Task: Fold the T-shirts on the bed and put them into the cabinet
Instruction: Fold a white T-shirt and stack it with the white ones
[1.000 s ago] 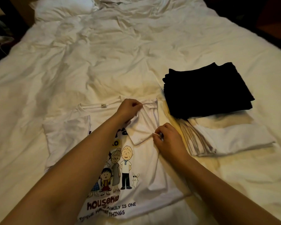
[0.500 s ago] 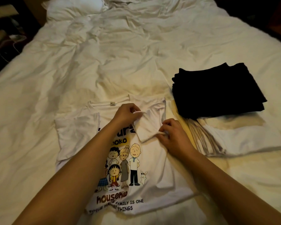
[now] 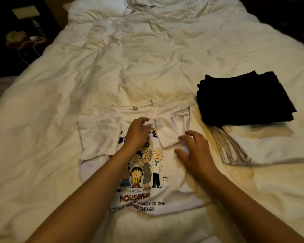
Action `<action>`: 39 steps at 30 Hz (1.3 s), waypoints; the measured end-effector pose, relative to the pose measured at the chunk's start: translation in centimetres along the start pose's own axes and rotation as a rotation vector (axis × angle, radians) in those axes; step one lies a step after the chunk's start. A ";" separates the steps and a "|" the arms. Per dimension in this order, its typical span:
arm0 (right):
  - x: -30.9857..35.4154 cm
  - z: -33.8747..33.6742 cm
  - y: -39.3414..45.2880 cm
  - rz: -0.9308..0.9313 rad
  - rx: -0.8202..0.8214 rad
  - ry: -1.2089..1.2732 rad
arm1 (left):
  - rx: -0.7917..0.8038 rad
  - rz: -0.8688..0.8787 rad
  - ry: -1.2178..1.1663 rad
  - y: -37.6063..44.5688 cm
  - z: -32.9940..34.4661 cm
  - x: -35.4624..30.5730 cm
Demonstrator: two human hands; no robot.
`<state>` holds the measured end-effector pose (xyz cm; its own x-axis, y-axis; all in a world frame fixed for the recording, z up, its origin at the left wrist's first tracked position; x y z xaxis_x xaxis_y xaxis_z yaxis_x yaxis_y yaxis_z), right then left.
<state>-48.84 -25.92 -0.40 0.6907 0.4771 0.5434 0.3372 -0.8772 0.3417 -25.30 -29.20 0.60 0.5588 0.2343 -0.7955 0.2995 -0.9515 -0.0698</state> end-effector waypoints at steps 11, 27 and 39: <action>8.3 0.0 -13.5 -0.197 0.055 -0.086 | -0.228 0.263 0.240 -21.3 -5.8 5.3; 7.9 -1.4 -14.5 0.124 -0.087 0.102 | -0.419 0.195 0.169 -25.8 -11.3 10.8; 6.8 -1.6 2.9 0.135 0.016 -0.068 | -0.261 0.061 0.332 -10.0 -15.4 6.6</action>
<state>-44.16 -25.16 5.56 0.7721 0.3505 0.5301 0.2479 -0.9342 0.2565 -12.73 -15.12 5.33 0.7873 0.2714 -0.5537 0.4203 -0.8932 0.1598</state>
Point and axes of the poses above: each hand's wrist, its own y-axis towards the middle knuckle, its own z-axis out of the palm, x = y × z, the point moved 7 cm from there along y, towards the middle knuckle, and after that the axes turned 2 degrees about -z, right-handed, at the moved point
